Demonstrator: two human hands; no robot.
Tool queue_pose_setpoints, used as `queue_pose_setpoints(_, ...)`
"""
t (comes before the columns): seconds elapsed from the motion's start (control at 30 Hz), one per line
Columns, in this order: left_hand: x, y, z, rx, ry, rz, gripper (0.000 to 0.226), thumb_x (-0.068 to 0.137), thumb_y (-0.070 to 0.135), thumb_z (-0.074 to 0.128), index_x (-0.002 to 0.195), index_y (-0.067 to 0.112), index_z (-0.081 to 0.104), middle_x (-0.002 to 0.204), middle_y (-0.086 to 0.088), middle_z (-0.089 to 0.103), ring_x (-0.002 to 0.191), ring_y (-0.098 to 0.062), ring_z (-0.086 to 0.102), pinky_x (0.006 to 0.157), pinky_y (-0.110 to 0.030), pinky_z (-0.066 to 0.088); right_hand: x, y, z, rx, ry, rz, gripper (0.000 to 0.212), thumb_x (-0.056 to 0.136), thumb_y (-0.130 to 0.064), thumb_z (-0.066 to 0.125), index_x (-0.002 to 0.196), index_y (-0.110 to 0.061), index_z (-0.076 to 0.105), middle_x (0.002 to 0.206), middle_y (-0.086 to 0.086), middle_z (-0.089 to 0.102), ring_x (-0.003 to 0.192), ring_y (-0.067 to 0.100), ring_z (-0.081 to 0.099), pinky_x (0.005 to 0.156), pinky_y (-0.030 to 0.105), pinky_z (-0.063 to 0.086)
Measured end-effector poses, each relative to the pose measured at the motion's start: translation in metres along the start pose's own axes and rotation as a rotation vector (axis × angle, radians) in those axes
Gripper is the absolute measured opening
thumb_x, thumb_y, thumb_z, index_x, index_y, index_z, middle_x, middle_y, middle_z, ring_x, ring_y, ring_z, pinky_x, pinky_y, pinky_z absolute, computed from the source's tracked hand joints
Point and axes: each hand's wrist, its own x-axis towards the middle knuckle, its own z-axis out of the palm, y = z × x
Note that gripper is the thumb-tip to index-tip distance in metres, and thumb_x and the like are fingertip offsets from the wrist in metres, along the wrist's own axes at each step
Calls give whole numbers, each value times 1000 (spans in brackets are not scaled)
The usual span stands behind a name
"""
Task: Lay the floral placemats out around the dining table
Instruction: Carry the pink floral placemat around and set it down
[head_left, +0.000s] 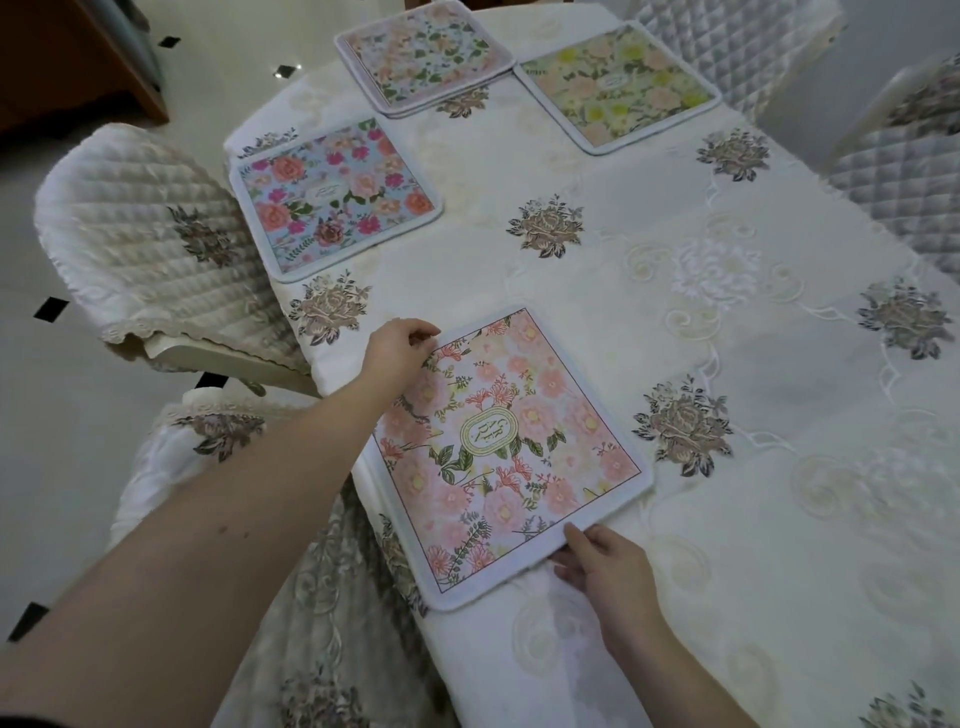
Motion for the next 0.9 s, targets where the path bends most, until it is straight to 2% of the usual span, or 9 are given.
queue_pose_setpoints(0.1,-1,0,4,29,16,0,20,93,15,64,111,13,73,103,-7,70,92,-17,62,82,-23,45,-1,-3,0,-64,-20,-11,28,96,-13,60,84,11,67,77,16,74,73,26,74,57,27,58)
queue_pose_setpoints(0.23,-2,3,6,59,24,3,23,94,13,62,115,11,72,113,-8,70,102,-20,62,89,-23,42,-1,-6,-2,-128,-19,-18,27,95,-15,62,80,7,68,72,14,73,66,23,74,52,28,56)
queue_pose_setpoints(0.47,-7,-2,5,120,27,68,28,97,13,56,122,10,68,123,-9,66,113,-24,60,91,-21,38,0,-7,-1,-249,0,-7,33,94,-23,64,77,6,68,64,12,71,51,17,68,45,27,53)
queue_pose_setpoints(0.7,-17,-17,3,208,8,213,36,91,4,56,126,6,64,132,-13,59,120,-32,54,100,-37,42,1,-6,1,-250,13,3,34,94,-21,64,77,8,67,59,10,69,47,18,64,44,27,51)
queue_pose_setpoints(0.9,-67,-19,17,266,67,249,43,97,20,51,137,6,54,146,-16,47,134,-33,43,111,-48,35,0,-8,6,-318,-20,-18,31,95,-24,62,80,2,70,68,6,74,45,17,63,44,26,52)
